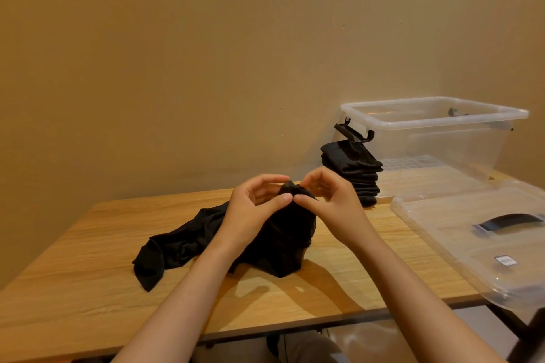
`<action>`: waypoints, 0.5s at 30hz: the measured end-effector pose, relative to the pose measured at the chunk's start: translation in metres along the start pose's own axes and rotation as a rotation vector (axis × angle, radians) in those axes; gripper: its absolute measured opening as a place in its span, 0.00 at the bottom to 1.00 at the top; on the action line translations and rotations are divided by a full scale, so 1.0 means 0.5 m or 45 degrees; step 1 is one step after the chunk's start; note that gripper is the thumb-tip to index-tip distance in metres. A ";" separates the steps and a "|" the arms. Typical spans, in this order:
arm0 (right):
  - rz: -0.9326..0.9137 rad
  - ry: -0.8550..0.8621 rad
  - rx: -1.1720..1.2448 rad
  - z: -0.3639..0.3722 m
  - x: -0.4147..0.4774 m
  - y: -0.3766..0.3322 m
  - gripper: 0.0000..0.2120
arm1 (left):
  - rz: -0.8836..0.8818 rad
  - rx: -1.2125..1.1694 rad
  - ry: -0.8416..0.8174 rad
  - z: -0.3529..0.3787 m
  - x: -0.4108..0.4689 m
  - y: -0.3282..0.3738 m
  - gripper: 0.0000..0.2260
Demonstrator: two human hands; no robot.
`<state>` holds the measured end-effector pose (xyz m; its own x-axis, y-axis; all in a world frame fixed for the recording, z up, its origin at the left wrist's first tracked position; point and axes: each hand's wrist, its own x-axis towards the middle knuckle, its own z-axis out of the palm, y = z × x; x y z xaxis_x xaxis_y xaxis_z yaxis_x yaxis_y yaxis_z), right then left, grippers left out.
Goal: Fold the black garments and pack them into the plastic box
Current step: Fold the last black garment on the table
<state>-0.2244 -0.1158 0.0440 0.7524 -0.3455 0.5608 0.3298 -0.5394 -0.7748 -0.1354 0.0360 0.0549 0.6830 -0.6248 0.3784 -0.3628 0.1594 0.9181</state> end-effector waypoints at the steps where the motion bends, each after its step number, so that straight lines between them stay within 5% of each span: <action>1: -0.010 -0.006 0.003 0.001 0.000 -0.004 0.08 | 0.003 0.003 0.001 0.001 -0.001 0.003 0.12; 15: 0.164 -0.014 0.115 0.008 -0.005 -0.011 0.08 | 0.083 0.080 -0.028 -0.007 -0.016 0.008 0.13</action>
<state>-0.2258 -0.1086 0.0456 0.7980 -0.3986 0.4521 0.2797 -0.4194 -0.8636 -0.1400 0.0441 0.0560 0.6430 -0.6312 0.4338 -0.4455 0.1525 0.8822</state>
